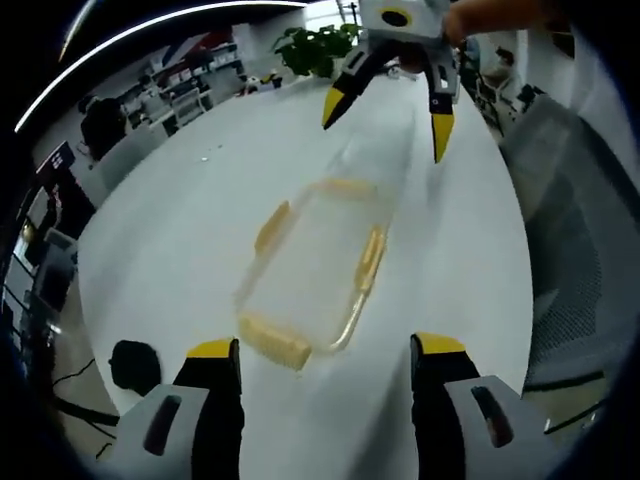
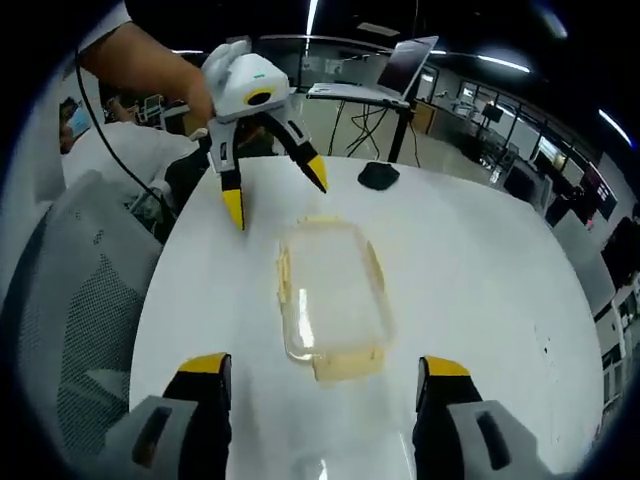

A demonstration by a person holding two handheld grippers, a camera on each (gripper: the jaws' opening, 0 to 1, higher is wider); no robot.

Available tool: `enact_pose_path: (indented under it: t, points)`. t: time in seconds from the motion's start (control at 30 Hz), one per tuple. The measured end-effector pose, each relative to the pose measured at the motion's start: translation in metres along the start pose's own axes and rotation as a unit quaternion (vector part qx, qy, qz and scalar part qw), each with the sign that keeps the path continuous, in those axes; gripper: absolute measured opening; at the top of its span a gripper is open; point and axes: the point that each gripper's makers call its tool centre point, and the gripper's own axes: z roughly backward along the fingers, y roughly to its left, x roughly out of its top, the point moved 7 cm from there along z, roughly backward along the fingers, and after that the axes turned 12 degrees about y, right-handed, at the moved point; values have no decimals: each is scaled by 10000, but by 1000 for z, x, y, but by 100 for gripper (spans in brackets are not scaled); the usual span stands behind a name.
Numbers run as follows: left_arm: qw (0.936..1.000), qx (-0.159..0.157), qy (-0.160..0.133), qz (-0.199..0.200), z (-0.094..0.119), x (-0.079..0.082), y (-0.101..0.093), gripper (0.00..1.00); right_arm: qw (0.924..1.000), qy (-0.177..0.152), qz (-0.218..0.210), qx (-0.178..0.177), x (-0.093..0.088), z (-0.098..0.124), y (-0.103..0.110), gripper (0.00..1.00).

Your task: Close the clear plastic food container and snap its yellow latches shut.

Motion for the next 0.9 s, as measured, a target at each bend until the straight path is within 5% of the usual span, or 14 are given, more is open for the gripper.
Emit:
enact_pose_path:
  t: [0.9]
  points:
    - [9947, -271, 457, -880, -15, 0, 27, 59, 9962, 637, 462, 384, 9, -35, -8, 71]
